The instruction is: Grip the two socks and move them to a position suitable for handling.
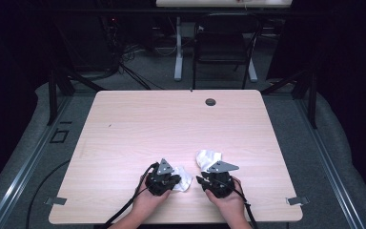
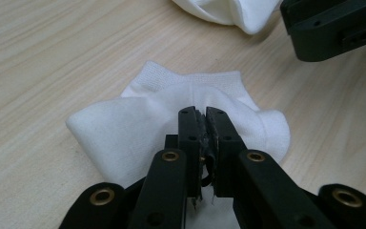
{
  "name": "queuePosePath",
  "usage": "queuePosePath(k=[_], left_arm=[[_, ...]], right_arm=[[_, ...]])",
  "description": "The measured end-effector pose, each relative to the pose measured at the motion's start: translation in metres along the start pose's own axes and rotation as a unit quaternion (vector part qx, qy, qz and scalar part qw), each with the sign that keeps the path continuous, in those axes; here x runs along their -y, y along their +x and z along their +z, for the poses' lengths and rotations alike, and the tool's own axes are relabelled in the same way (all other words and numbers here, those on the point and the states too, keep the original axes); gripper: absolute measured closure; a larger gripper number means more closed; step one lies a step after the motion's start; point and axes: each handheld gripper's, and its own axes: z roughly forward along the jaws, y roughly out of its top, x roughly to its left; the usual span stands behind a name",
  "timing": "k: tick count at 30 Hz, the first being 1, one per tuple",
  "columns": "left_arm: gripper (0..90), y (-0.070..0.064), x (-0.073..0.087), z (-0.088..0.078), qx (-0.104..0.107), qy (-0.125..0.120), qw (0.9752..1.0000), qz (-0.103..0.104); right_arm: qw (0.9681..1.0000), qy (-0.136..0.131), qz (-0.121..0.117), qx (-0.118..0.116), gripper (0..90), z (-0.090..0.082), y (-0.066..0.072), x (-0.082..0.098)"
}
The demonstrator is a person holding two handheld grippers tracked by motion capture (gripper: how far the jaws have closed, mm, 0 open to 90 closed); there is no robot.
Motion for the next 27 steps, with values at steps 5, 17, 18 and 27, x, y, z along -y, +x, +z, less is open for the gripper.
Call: queuePosePath(k=[5,17,18,27], left_arm=[[86.3,-0.006,0.001,0.0,0.007,-0.001,1.0,-0.002],[86.9,-0.012,0.002,0.001,0.012,-0.003,0.9999,-0.004],[87.0,-0.012,0.001,0.001,0.012,-0.003,0.9999,-0.003],[87.3,-0.005,-0.004,-0.011,0.016,-0.017,0.9997,-0.009]], right_arm=[[0.9997,0.008,-0.022,-0.011,88.1,0.005,0.008,-0.002],[0.9984,0.035,-0.039,-0.021,90.0,0.02,0.015,0.0],[0.9983,0.039,-0.039,-0.019,90.0,0.02,0.014,0.0],[0.9986,0.042,-0.023,-0.023,90.0,0.023,0.011,0.003]])
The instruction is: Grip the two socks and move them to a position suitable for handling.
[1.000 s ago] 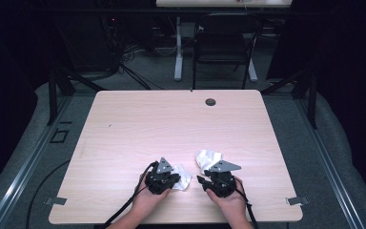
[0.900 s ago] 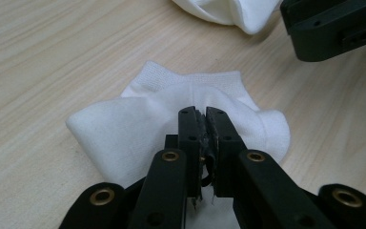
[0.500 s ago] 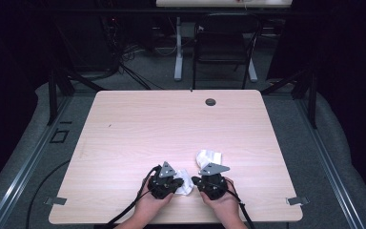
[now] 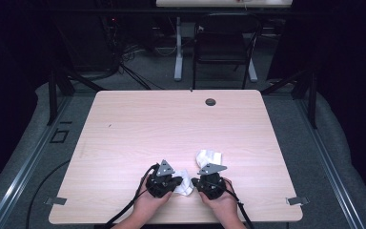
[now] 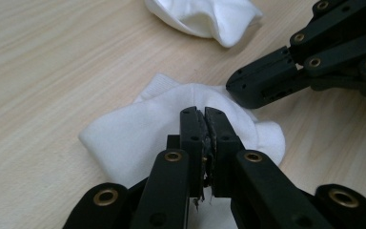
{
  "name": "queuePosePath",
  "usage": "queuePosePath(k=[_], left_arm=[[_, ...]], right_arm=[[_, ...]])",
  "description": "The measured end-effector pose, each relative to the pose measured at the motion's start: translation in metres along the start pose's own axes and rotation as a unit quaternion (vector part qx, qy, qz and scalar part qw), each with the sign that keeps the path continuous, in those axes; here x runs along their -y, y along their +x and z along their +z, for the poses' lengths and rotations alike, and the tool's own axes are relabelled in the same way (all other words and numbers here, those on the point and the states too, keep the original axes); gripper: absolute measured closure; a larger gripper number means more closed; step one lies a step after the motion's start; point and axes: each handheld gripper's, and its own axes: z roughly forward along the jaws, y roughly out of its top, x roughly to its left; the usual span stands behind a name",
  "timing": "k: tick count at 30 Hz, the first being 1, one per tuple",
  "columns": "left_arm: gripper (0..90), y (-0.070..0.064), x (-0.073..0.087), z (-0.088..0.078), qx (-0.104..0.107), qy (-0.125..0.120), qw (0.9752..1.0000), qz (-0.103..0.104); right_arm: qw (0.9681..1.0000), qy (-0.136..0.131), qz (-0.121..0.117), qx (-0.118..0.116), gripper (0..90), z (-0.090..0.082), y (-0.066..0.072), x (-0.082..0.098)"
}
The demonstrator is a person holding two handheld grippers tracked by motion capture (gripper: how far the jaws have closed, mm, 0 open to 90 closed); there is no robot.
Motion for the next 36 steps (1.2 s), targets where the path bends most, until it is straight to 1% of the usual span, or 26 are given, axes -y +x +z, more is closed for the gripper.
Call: queuePosePath(k=[1,2,3,4,5,6,7,8,9,11,16,19,22,26,28,29,30,31,32,33,34,36], left_arm=[[87.2,0.0,0.0,0.0,0.0,0.0,1.0,0.0],[87.3,0.003,-0.001,-0.007,-0.005,-0.004,1.0,0.003],[87.3,0.003,-0.001,-0.007,-0.005,-0.004,1.0,0.003],[87.2,0.006,-0.001,-0.013,-0.008,-0.005,0.9999,0.004],[87.2,0.007,-0.001,-0.016,-0.013,-0.008,0.9999,0.006],[87.2,0.009,0.0,-0.02,-0.014,-0.006,0.9998,0.008],[87.2,0.009,0.0,-0.02,-0.014,-0.006,0.9998,0.008],[87.2,0.013,0.002,-0.026,-0.02,-0.006,0.9997,0.009],[87.1,0.013,0.002,-0.026,-0.02,-0.006,0.9997,0.009],[87.1,0.02,0.006,-0.033,-0.032,-0.009,0.9995,0.003],[87.0,0.03,0.013,-0.043,-0.038,-0.011,0.9992,-0.01],[86.9,0.033,0.015,-0.047,-0.042,-0.008,0.999,-0.009],[86.5,0.038,0.019,-0.055,-0.047,-0.01,0.9988,-0.013],[82.4,0.049,0.025,-0.065,-0.073,-0.011,0.997,-0.026],[78.9,0.054,0.027,-0.072,-0.082,-0.025,0.9956,-0.037],[78.4,0.054,0.027,-0.072,-0.082,-0.025,0.9956,-0.037],[78.2,0.055,0.027,-0.078,-0.086,-0.037,0.9948,-0.041],[78.1,0.055,0.027,-0.078,-0.086,-0.037,0.9948,-0.041],[77.6,0.056,0.025,-0.082,-0.079,-0.047,0.9949,-0.041],[77.3,0.056,0.025,-0.082,-0.079,-0.047,0.9949,-0.041],[76.3,0.054,0.023,-0.082,-0.068,-0.056,0.9955,-0.034],[74.1,0.051,0.022,-0.081,-0.065,-0.055,0.9961,-0.023]], right_arm=[[1.0,0.0,0.0,0.0,90.0,0.0,0.0,0.0],[1.0,0.002,-0.002,0.0,90.0,0.0,0.0,0.0],[1.0,0.002,-0.002,0.0,90.0,0.0,0.0,0.0],[1.0,0.002,-0.001,0.0,90.0,0.0,0.0,0.0],[1.0,0.002,-0.001,0.0,90.0,0.0,0.0,0.0],[1.0,0.003,-0.001,0.0,90.0,0.0,0.0,0.0],[1.0,0.003,-0.001,0.0,90.0,0.0,0.0,0.0],[1.0,0.003,-0.001,0.001,90.0,0.0,0.0,0.0],[1.0,0.003,-0.001,0.001,90.0,0.0,0.0,0.0],[1.0,0.003,-0.001,0.002,90.0,0.0,0.001,0.0],[1.0,0.005,-0.002,0.003,90.0,-0.001,0.001,0.0],[1.0,0.004,-0.002,0.004,90.0,-0.001,0.001,0.0],[1.0,0.004,-0.002,0.003,90.0,-0.001,0.001,0.0],[1.0,0.004,0.0,0.004,90.0,-0.001,0.001,0.0],[1.0,0.004,0.0,0.004,90.0,-0.001,0.001,0.0],[1.0,0.004,0.0,0.004,90.0,-0.001,0.001,0.0],[1.0,0.003,0.0,0.004,90.0,-0.001,0.001,0.0],[1.0,0.003,0.0,0.004,90.0,-0.001,0.001,0.0],[1.0,0.003,0.0,0.004,90.0,0.0,0.001,0.0],[1.0,0.004,-0.001,0.003,90.0,-0.001,0.001,0.0],[1.0,0.004,-0.001,0.002,90.0,-0.001,0.001,0.0],[1.0,0.004,0.0,0.003,90.0,-0.001,0.001,0.0]])
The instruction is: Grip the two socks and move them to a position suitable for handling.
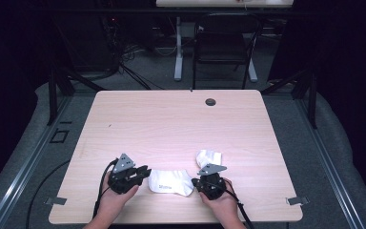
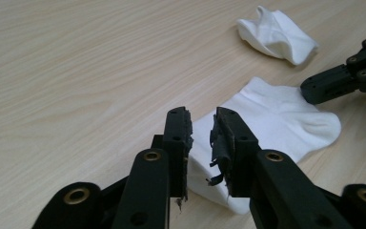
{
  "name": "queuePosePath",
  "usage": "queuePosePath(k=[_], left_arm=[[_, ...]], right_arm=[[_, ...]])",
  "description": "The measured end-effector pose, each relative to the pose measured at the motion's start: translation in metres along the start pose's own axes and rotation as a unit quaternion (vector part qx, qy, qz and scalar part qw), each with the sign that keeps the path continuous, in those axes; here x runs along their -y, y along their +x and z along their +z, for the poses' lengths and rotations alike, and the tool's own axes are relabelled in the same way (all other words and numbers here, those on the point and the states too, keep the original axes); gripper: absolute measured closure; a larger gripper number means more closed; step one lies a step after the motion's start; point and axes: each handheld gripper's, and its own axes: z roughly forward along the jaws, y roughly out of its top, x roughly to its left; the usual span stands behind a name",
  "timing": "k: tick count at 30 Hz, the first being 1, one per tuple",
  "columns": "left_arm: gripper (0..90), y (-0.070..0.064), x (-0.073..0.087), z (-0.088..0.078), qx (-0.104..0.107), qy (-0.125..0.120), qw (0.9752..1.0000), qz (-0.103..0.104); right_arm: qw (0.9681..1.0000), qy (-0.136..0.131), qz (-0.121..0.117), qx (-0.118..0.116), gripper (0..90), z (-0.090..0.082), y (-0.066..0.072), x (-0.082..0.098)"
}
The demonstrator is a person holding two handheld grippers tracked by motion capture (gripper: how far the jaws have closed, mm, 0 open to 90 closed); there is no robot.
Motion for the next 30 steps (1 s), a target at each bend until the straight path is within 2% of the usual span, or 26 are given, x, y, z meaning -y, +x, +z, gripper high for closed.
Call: queuePosePath(k=[3,4,7,9,12,13,16,20,25,30], left_arm=[[72.1,-0.004,0.001,0.003,0.007,0.004,0.9999,0.007],[70.7,-0.006,0.002,0.006,0.007,0.01,0.9998,0.017],[69.7,-0.007,0.004,0.01,-0.001,0.024,0.9992,0.031],[69.5,-0.007,0.005,0.011,-0.005,0.03,0.9991,0.028],[69.6,-0.002,0.011,0.014,-0.011,0.056,0.998,0.026],[69.6,-0.002,0.011,0.014,-0.011,0.056,0.998,0.026],[69.7,0.005,0.016,0.016,-0.013,0.083,0.9961,0.027],[70.1,0.008,0.02,0.016,-0.012,0.088,0.9959,0.018],[69.9,0.008,0.027,0.017,-0.007,0.094,0.9953,0.021],[69.6,0.004,0.032,0.018,-0.005,0.101,0.9942,0.036]], right_arm=[[1.0,-0.001,0.001,0.0,90.0,0.0,0.0,0.0],[1.0,-0.001,0.002,-0.002,90.0,0.0,0.0,0.0],[1.0,-0.001,0.005,-0.003,89.9,0.0,0.0,0.0],[1.0,0.0,0.005,-0.003,89.9,0.0,0.0,0.0],[1.0,0.0,0.003,-0.003,89.8,0.0,-0.001,0.0],[1.0,0.0,0.003,-0.003,89.8,0.0,-0.001,0.0],[1.0,0.003,0.0,-0.001,89.6,-0.001,-0.001,0.001],[1.0,0.001,0.002,0.0,89.4,0.0,-0.001,0.001],[1.0,0.003,0.003,-0.001,89.2,-0.001,-0.001,0.002],[1.0,0.005,-0.001,0.001,89.2,-0.002,0.0,0.003]])
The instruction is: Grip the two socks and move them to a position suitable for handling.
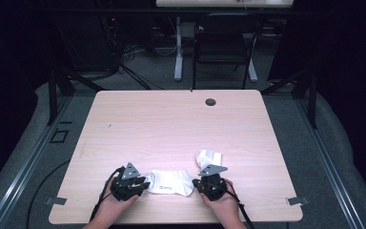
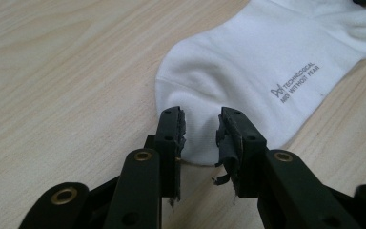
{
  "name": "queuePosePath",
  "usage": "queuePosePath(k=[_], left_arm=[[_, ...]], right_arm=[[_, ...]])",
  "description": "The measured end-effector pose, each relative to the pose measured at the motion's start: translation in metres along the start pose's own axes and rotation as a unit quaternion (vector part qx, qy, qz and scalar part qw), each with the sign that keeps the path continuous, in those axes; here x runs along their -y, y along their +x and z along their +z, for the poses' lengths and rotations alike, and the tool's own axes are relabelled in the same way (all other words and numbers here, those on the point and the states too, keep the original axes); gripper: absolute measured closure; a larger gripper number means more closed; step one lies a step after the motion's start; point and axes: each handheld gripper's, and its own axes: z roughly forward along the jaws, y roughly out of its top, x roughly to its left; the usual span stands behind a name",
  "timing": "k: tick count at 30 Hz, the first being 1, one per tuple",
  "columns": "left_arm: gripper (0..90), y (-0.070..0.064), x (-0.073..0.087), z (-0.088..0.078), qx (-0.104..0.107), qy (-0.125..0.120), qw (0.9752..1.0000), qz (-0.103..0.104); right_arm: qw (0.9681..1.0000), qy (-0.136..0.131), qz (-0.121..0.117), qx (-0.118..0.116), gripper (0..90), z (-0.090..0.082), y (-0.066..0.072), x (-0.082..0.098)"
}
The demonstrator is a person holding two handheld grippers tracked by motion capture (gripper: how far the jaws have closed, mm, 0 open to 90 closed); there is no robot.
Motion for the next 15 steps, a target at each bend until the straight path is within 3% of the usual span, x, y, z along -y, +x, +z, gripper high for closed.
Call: queuePosePath(k=[11,15], left_arm=[[69.5,-0.006,0.005,-0.005,0.005,0.002,1.0,-0.001],[69.6,-0.008,0.009,-0.008,0.008,0.003,1.0,0.002]], right_arm=[[0.9999,0.007,-0.015,0.005,89.1,0.0,0.004,0.0],[0.9995,0.01,-0.031,0.005,88.6,-0.002,0.011,-0.001]])
